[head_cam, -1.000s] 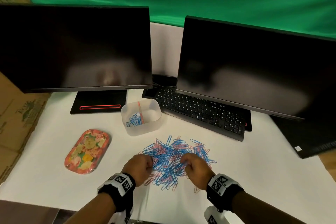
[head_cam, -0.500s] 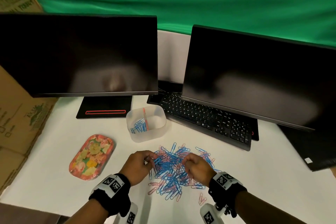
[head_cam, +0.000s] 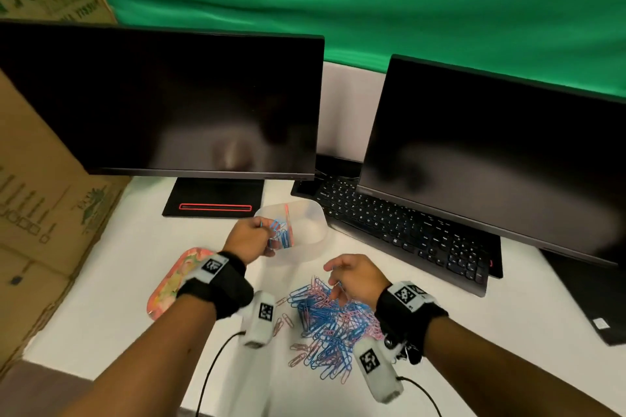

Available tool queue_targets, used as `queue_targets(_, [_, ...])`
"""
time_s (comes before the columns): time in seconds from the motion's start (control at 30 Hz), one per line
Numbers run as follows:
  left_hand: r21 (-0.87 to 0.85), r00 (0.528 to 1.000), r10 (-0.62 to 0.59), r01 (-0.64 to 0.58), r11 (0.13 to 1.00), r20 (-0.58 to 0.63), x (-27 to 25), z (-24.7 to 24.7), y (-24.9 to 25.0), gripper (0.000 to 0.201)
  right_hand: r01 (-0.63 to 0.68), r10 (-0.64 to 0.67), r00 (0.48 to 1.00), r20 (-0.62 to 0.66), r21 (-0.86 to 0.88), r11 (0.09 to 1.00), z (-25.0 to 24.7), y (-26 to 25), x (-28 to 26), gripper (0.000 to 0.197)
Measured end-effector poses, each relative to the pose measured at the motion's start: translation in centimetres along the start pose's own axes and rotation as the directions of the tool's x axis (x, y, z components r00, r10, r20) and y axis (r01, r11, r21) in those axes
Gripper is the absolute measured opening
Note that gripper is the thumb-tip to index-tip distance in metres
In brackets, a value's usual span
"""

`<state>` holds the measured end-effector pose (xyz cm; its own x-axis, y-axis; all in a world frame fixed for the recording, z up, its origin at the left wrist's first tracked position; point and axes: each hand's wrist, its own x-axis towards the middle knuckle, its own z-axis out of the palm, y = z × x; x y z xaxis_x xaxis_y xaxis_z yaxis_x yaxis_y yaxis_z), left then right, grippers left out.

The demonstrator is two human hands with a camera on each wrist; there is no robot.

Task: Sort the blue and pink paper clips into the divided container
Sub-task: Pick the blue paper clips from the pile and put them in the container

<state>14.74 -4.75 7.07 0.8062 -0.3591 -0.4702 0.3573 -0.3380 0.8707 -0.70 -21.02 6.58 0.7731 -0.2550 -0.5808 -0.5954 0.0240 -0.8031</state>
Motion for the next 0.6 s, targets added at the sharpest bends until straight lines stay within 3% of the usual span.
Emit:
queue_targets(0.17, [-0.001, 0.995, -0.099, 0.099, 0.995, -0.025, 2.2, -0.2, 0.7, 0.024, 0.011, -0.010, 1.000, -0.016, 0.059, 0.998, 0.2, -2.6, 0.7, 0.023])
queue_targets(0.27, [0.019, 0.995, -0.070, 0.072, 0.997, -0.077, 2.5, -0.1, 0.9, 0.014, -0.002, 0.002, 1.000, 0.005, 0.093, 0.996, 0.6, -4.1, 1.3, 0.023])
queue_targets(0.43, [0.079, 0.992, -0.069, 0.078, 0.994, -0.105, 2.9, -1.1, 0.4, 0.035, -0.012, 0.011, 0.999, 0.038, 0.033, 0.999, 2.2, -6.9, 3.0, 0.020])
queue_targets(0.6, [0.088, 0.985, -0.004, 0.019, 0.996, -0.171, 1.4, -2.1, 0.5, 0.028, -0.020, 0.020, 0.999, 0.049, 0.005, 1.000, 4.4, -9.7, 5.0, 0.023])
